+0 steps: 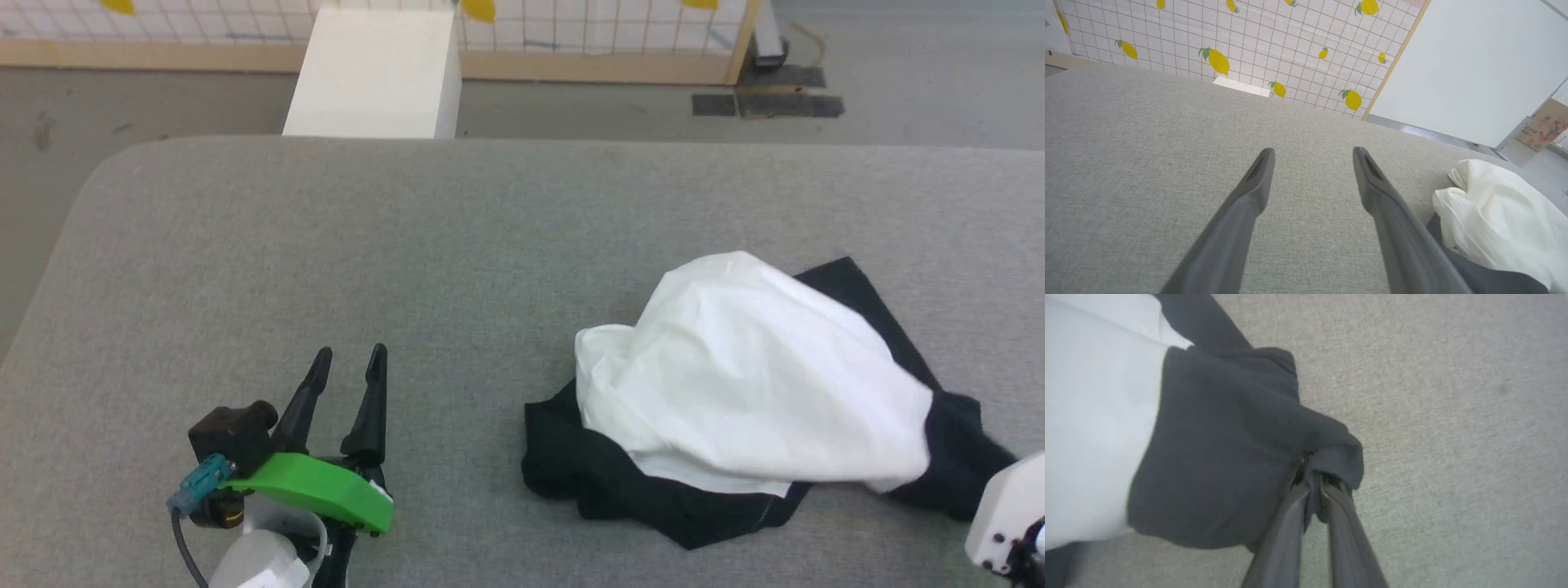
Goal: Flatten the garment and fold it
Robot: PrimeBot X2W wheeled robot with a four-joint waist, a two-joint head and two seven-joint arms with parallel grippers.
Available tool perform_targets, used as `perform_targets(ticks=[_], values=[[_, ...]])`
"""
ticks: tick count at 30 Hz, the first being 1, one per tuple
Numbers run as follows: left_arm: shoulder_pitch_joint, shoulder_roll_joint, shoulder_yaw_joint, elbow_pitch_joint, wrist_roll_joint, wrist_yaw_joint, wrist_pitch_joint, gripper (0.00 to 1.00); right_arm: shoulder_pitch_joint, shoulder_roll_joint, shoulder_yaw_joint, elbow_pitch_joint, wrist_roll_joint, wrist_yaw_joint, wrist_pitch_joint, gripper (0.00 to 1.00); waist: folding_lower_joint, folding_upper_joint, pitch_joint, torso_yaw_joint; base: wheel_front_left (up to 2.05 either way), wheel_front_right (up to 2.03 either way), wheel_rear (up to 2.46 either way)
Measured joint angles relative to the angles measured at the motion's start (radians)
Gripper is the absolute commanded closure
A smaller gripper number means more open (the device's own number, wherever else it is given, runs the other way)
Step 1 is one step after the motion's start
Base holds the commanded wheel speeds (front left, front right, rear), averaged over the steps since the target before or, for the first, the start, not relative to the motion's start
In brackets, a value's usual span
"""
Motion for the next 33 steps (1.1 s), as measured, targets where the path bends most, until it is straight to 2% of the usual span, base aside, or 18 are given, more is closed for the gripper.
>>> perform_targets(ticks=[3, 4, 5, 9, 13, 16, 20, 25, 29, 33], values=[[0.0, -0.002, -0.006, 0.001, -0.001, 0.001, 0.013, 0.0, 0.01, 0.003, 0.013, 0.04, 0.042, 0.0, -0.041, 1.0, 0.0, 0.0, -0.023, -0.012, 0.0, 0.0, 0.0], [0.0, -0.002, -0.008, 0.002, -0.003, 0.001, 0.015, 0.0, 0.009, 0.002, 0.018, 0.049, 0.058, 0.0, -0.071, 0.25, 0.0, 0.0, -0.03, -0.014, 0.0, 0.0, 0.0], [0.001, -0.003, -0.01, 0.004, -0.005, 0.002, 0.022, 0.0, 0.009, 0.002, 0.021, 0.06, 0.073, 0.0, -0.093, 0.0, 0.0, 0.0, -0.038, -0.014, 0.0, 0.0, 0.0], [0.016, -0.008, -0.012, 0.008, -0.023, 0.013, 0.057, 0.0, 0.004, 0.003, -0.001, 0.055, 0.131, 0.0, -0.207, 0.0, 0.0, 0.0, -0.068, -0.014, 0.0, 0.0, 0.0], [0.022, -0.018, -0.03, -0.018, -0.072, 0.018, 0.16, 0.0, 0.003, 0.001, -0.051, 0.014, 0.18, 0.0, -0.3, 0.0, 0.0, 0.0, -0.102, -0.013, 0.0, 0.0, 0.0], [0.0, -0.024, -0.08, -0.057, -0.087, 0.02, 0.3, 0.0, 0.01, 0.002, -0.068, -0.01, 0.174, 0.0, -0.317, 0.0, 0.0, 0.0, -0.122, -0.013, 0.0, 0.0, 0.0], [-0.076, -0.035, -0.172, -0.075, -0.103, 0.051, 0.586, 0.0, 0.03, 0.002, -0.063, -0.021, 0.173, 0.0, -0.318, 0.0, 0.0, 0.0, -0.139, -0.017, 0.0, 0.0, 0.0], [-0.207, -0.017, -0.3, -0.041, -0.073, 0.088, 0.929, 0.0, 0.04, 0.002, -0.03, -0.022, 0.183, 0.0, -0.316, 0.0, 0.0, 0.0, -0.134, -0.033, 0.0, 0.0, 0.0], [-0.29, -0.017, -0.373, 0.023, -0.037, 0.092, 1.048, 0.0, 0.04, 0.002, -0.014, -0.02, 0.196, 0.0, -0.318, 0.0, 0.0, 0.0, -0.114, -0.045, 0.0, 0.0, 0.0], [-0.33, -0.023, -0.411, 0.119, 0.015, 0.1, 1.071, 0.0, 0.037, 0.002, -0.003, -0.02, 0.197, 0.0, -0.325, 0.0, 0.0, 0.0, -0.089, -0.066, 0.0, 0.0, 0.0]])
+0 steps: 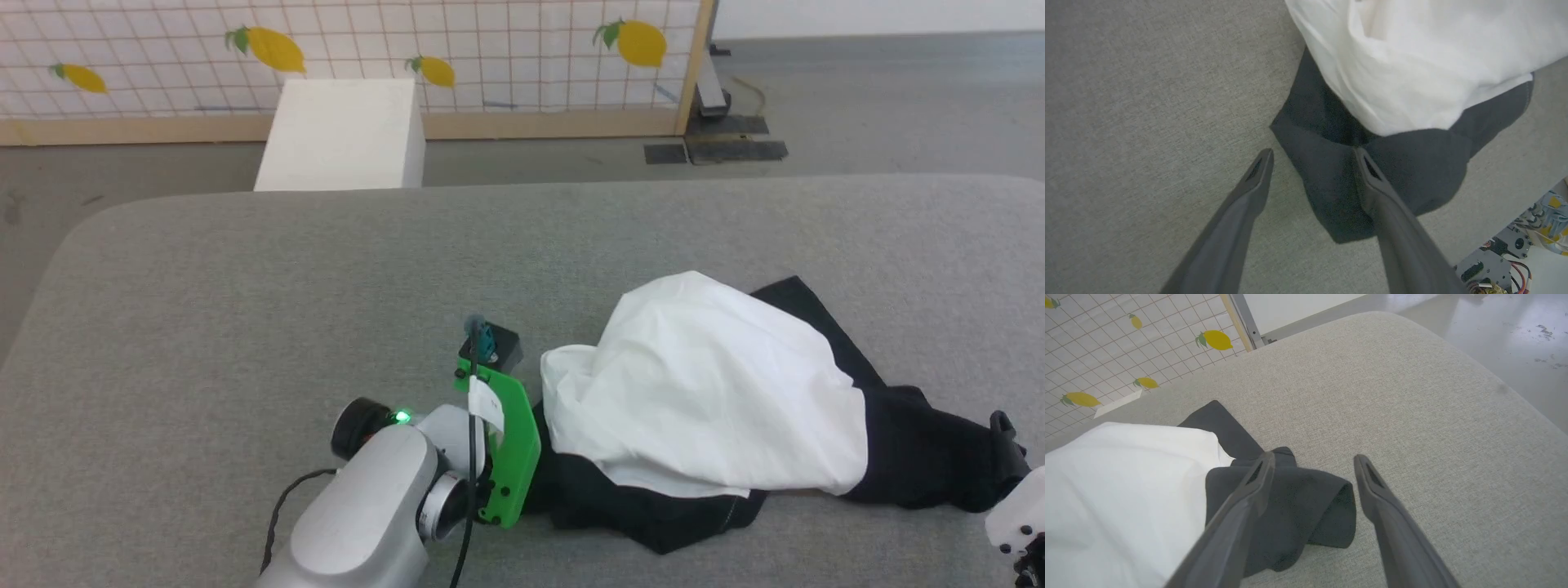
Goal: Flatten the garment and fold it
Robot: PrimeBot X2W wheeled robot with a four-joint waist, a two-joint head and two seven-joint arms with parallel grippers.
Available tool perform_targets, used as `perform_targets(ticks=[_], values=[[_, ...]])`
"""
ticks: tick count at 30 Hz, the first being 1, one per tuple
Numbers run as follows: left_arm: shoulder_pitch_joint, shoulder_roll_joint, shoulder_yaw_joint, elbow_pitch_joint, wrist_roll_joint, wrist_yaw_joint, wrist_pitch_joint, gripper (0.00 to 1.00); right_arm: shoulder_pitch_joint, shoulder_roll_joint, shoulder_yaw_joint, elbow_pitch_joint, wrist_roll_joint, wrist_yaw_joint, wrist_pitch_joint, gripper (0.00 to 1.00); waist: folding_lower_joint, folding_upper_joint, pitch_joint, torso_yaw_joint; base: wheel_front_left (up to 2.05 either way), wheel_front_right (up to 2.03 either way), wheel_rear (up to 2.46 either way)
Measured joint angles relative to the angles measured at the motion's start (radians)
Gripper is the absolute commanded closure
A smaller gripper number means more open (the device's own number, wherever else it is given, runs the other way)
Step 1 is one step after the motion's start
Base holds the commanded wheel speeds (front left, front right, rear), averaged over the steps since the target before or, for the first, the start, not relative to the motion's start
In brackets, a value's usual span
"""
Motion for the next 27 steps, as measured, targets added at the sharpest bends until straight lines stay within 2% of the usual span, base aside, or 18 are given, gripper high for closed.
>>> perform_targets(ticks=[3, 6, 7, 8, 16, 23, 27], values=[[-0.004, -0.004, -0.006, 0.07, 0.02, 0.019, -0.003, 0.0, -0.002, 0.0, -0.001, -0.002, -0.001, 0.0, -0.011, 0.0, 0.0, 0.0, 0.017, -0.019, 0.0, 0.0, 0.0], [0.0, -0.012, -0.007, 0.119, 0.005, 0.017, -0.001, 0.0, -0.007, 0.0, -0.003, -0.003, -0.001, 0.0, -0.019, 0.0, 0.0, 0.0, 0.032, -0.036, 0.0, 0.0, 0.0], [0.001, -0.017, 0.002, 0.124, -0.013, 0.014, -0.004, 0.35, -0.007, 0.0, -0.005, -0.005, -0.001, 0.0, -0.019, 0.0, 0.0, 0.0, 0.038, -0.04, 0.0, 0.0, 0.0], [0.001, -0.018, 0.003, 0.127, -0.022, 0.01, -0.014, 1.0, -0.007, 0.0, -0.006, -0.006, -0.001, 0.0, -0.019, 0.0, 0.0, 0.0, 0.045, -0.043, 0.0, 0.0, 0.0], [-0.004, -0.037, 0.088, 0.137, -0.083, 0.009, -0.134, 1.0, -0.011, 0.0, 0.0, -0.001, -0.001, 0.0, -0.024, 0.0, 0.0, 0.0, 0.053, -0.028, 0.0, 0.0, 0.0], [-0.077, -0.007, 0.285, 0.103, -0.125, 0.095, -0.333, 1.0, -0.013, 0.0, 0.039, 0.005, -0.012, 0.0, -0.023, 0.0, 0.0001, 0.0, 0.024, 0.002, 0.0, 0.0, 0.0], [-0.091, 0.05, 0.416, 0.112, -0.169, 0.158, -0.422, 1.0, -0.02, 0.0, 0.08, 0.004, -0.012, 0.0, -0.021, 0.0, 0.0, 0.0, 0.009, 0.016, 0.0, 0.0, 0.0]])
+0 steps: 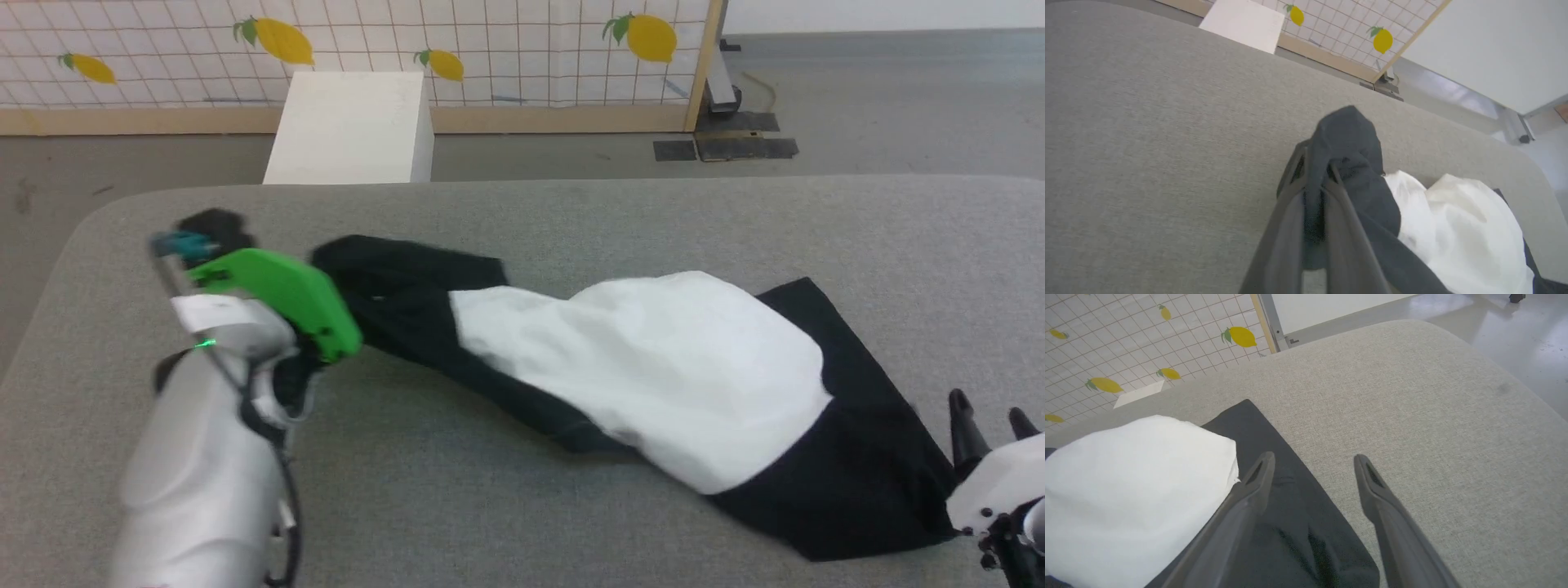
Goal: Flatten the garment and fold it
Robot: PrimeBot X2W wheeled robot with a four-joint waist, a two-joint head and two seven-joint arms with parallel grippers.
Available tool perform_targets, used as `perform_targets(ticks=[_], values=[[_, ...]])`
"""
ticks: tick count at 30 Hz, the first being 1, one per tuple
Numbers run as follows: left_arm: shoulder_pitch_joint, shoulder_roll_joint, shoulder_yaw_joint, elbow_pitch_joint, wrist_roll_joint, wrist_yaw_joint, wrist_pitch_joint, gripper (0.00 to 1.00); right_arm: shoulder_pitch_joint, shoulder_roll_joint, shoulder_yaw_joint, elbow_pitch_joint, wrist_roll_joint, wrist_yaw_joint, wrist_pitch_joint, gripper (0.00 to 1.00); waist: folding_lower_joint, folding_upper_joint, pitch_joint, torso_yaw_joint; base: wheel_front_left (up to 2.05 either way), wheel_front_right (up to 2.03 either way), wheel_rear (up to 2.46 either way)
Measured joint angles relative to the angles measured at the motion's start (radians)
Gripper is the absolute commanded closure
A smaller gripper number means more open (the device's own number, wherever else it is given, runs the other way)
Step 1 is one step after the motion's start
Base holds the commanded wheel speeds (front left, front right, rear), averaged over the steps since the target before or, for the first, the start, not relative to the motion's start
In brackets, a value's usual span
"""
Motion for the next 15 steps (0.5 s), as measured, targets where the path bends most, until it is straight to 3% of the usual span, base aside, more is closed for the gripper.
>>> perform_targets(ticks=[5, 11, 12, 13, 14, 15], values=[[0.061, 0.052, 0.153, 0.03, -0.069, 0.068, -0.072, 1.0, -0.005, 0.0, 0.045, 0.0, 0.001, 0.0, 0.004, 0.0, 0.0, 0.0, -0.008, 0.009, 0.0, 0.0, 0.0], [0.206, 0.053, 0.288, 0.036, -0.153, 0.113, -0.128, 1.0, -0.005, 0.0, 0.076, 0.004, 0.004, 0.0, 0.006, 0.0, 0.0, 0.0, 0.0, 0.016, 0.0, 0.0, 0.0], [0.221, 0.051, 0.299, 0.035, -0.17, 0.116, -0.134, 0.77, -0.004, 0.0, 0.078, 0.005, 0.004, 0.0, 0.006, 0.0, 0.0, 0.0, 0.001, 0.019, 0.0, 0.0, 0.0], [0.232, 0.051, 0.299, 0.033, -0.171, 0.117, -0.134, 0.26, -0.004, 0.0, 0.081, 0.006, 0.006, 0.0, 0.006, 0.0, 0.0, 0.0, 0.001, 0.022, 0.0, 0.0, 0.0], [0.243, 0.045, 0.308, 0.025, -0.18, 0.114, -0.136, 0.0, -0.004, 0.0, 0.085, 0.008, 0.008, 0.0, 0.006, 0.0, 0.0, 0.0, 0.002, 0.025, 0.0, 0.0, 0.0], [0.248, 0.038, 0.314, 0.016, -0.188, 0.106, -0.151, 0.0, -0.003, 0.0, 0.087, 0.01, 0.01, 0.0, 0.006, 0.0, 0.0, 0.0, 0.003, 0.029, 0.0, 0.0, 0.0]])
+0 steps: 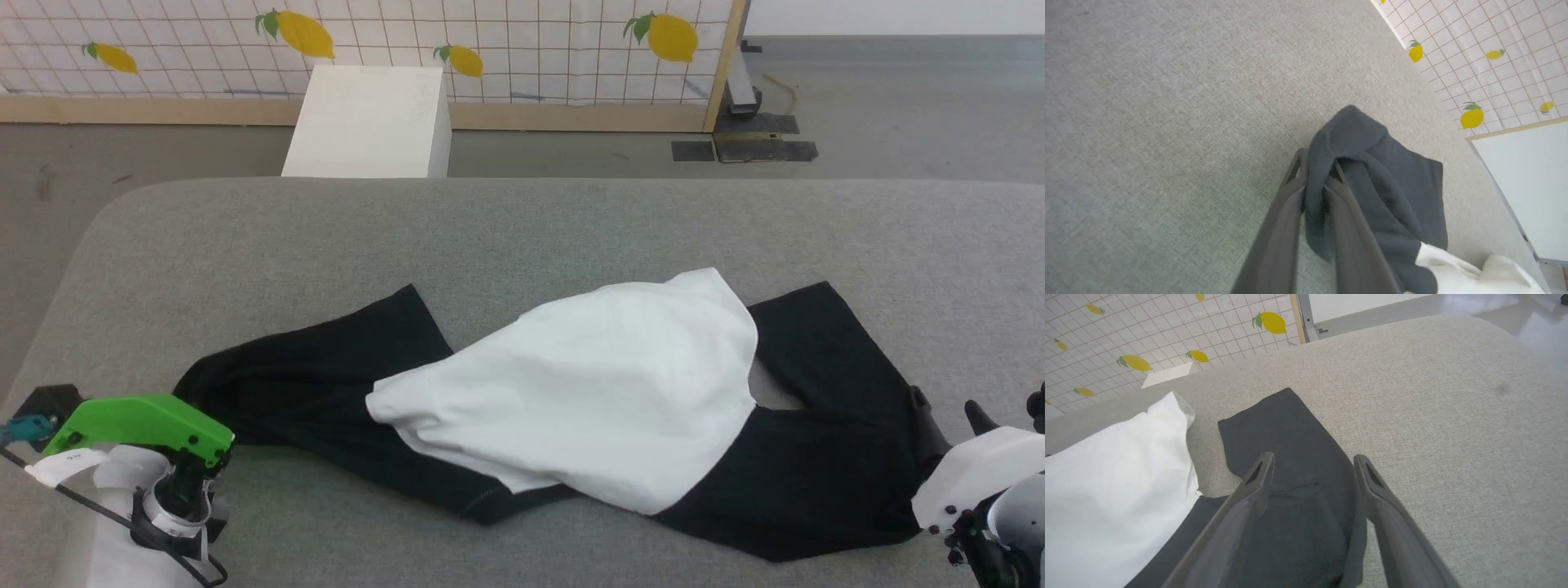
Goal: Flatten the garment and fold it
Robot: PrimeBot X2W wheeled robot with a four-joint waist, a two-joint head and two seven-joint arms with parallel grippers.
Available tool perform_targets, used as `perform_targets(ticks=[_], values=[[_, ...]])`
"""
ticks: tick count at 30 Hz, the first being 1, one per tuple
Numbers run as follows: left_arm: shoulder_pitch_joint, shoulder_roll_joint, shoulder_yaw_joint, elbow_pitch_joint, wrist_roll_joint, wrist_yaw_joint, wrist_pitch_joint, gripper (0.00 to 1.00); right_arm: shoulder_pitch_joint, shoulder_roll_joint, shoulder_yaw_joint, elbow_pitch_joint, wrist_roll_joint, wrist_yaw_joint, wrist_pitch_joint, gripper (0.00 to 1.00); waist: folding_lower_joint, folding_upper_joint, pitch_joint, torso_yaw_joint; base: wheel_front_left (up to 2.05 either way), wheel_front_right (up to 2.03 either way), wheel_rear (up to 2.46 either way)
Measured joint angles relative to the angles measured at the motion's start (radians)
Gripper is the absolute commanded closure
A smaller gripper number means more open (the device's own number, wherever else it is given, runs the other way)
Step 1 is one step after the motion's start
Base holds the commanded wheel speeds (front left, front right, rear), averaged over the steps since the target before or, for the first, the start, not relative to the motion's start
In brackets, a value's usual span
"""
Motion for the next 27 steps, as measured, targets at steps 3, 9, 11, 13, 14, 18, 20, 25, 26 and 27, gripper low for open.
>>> perform_targets(ticks=[3, 9, 11, 13, 14, 18, 20, 25, 26, 27], values=[[0.009, -0.001, -0.005, -0.058, 0.006, -0.06, -0.062, 0.0, 0.001, 0.0, 0.012, 0.006, 0.002, 0.0, 0.0, 0.0, 0.0, 0.0, -0.003, 0.01, 0.0, 0.0, 0.0], [0.056, 0.066, -0.058, -0.213, 0.172, -0.199, -0.358, 0.0, 0.001, 0.0, 0.034, -0.001, 0.006, 0.0, 0.004, 0.0, 0.0, 0.0001, -0.014, 0.028, 0.0, 0.0, 0.0], [0.095, 0.071, -0.085, -0.245, 0.24, -0.224, -0.459, 0.0, -0.001, 0.0, 0.043, -0.008, 0.014, 0.0, 0.007, 0.0, 0.0, 0.0, -0.016, 0.034, 0.0, 0.0, 0.0], [0.132, 0.071, -0.11, -0.262, 0.302, -0.24, -0.493, 0.0, -0.01, 0.0, 0.055, -0.016, 0.017, 0.0, 0.017, 0.0, 0.0, 0.0, -0.016, 0.041, 0.0, 0.0, 0.0], [0.149, 0.066, -0.115, -0.274, 0.329, -0.243, -0.503, 0.0, -0.019, -0.001, 0.065, -0.02, 0.018, 0.0, 0.025, 0.0, 0.0, 0.0, -0.016, 0.045, 0.0, 0.0, 0.0], [0.207, 0.021, -0.106, -0.35, 0.405, -0.26, -0.511, 0.0, -0.09, 0.0, 0.124, -0.032, -0.001, 0.0, 0.074, 0.0, 0.0, 0.0001, -0.008, 0.052, 0.0, 0.0, 0.0], [0.228, -0.012, -0.094, -0.372, 0.428, -0.264, -0.511, 0.0, -0.139, -0.002, 0.169, -0.029, -0.019, 0.0, 0.122, 0.0, 0.0, 0.0, 0.001, 0.055, 0.0, 0.0, 0.0], [0.254, -0.077, -0.054, -0.393, 0.455, -0.286, -0.511, 0.0, -0.288, -0.006, 0.337, 0.033, -0.095, 0.0, 0.29, 0.0, 0.0, 0.0, 0.033, 0.068, 0.0, 0.0, 0.0], [0.255, -0.082, -0.051, -0.393, 0.461, -0.295, -0.511, 0.0, -0.32, -0.01, 0.383, 0.053, -0.098, 0.0, 0.32, 0.0, 0.0, 0.0, 0.042, 0.071, 0.0, 0.0, 0.0], [0.254, -0.09, -0.044, -0.397, 0.466, -0.301, -0.511, 0.0, -0.353, -0.02, 0.42, 0.075, -0.099, 0.0, 0.348, 0.0, 0.0, 0.0, 0.051, 0.076, 0.0, 0.0, 0.0]])
